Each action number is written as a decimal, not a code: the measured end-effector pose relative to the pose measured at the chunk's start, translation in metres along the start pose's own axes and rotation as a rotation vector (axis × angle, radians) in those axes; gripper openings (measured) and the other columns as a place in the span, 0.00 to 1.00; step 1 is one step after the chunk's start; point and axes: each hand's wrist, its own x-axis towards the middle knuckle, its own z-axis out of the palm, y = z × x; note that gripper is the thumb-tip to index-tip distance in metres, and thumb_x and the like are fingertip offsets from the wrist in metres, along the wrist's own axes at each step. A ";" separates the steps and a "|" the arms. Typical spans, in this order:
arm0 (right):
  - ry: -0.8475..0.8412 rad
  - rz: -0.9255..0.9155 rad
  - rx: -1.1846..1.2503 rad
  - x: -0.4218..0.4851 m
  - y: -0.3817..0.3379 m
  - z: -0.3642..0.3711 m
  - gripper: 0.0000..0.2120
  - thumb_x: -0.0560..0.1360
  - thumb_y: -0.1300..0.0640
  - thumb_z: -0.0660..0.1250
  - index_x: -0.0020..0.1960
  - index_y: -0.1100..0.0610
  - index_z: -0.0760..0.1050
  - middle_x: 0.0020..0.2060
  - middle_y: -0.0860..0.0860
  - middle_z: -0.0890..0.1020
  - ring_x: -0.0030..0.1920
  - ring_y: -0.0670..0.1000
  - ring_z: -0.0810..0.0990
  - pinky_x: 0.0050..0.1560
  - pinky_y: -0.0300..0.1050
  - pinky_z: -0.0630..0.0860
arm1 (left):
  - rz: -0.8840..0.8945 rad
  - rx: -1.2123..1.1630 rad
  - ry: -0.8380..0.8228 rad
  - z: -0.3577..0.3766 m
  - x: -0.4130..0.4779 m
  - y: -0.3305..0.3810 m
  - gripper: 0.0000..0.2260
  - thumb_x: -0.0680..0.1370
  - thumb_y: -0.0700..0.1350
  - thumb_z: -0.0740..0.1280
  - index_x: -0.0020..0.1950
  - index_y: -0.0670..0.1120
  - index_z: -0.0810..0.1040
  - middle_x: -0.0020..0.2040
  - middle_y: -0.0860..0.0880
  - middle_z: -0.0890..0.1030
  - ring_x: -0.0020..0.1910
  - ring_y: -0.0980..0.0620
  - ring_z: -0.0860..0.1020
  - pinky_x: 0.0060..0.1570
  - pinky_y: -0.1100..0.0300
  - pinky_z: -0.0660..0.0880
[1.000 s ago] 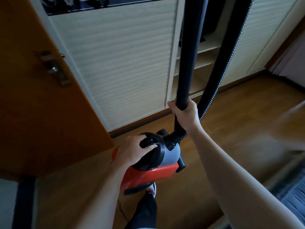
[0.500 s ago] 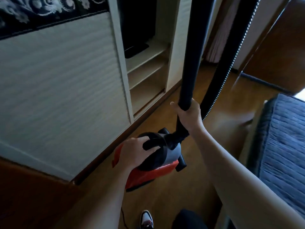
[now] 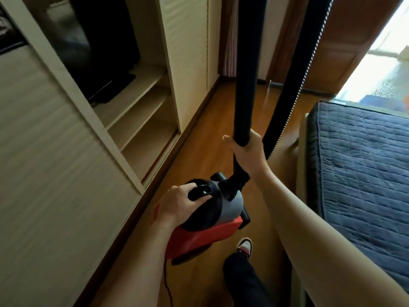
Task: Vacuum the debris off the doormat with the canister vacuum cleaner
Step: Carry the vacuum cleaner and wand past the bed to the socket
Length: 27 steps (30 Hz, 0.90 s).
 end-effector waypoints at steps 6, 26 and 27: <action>0.033 0.051 -0.017 0.092 0.050 -0.044 0.16 0.76 0.63 0.73 0.37 0.56 0.67 0.31 0.52 0.72 0.30 0.46 0.71 0.32 0.37 0.71 | 0.047 0.024 -0.027 0.040 0.111 0.014 0.19 0.73 0.71 0.64 0.38 0.56 0.75 0.31 0.58 0.78 0.32 0.58 0.78 0.30 0.62 0.74; 0.163 0.175 -0.040 0.357 0.161 -0.179 0.12 0.76 0.59 0.73 0.43 0.63 0.72 0.35 0.57 0.77 0.34 0.50 0.75 0.35 0.38 0.76 | 0.123 0.026 -0.105 0.133 0.427 0.086 0.22 0.71 0.73 0.64 0.41 0.54 0.77 0.33 0.56 0.80 0.34 0.55 0.80 0.34 0.52 0.78; 0.171 0.175 -0.042 0.367 0.165 -0.184 0.12 0.76 0.59 0.73 0.43 0.64 0.72 0.35 0.57 0.77 0.34 0.50 0.75 0.35 0.38 0.76 | 0.131 0.023 -0.109 0.138 0.440 0.087 0.22 0.71 0.73 0.64 0.40 0.54 0.77 0.33 0.56 0.81 0.34 0.55 0.80 0.34 0.51 0.78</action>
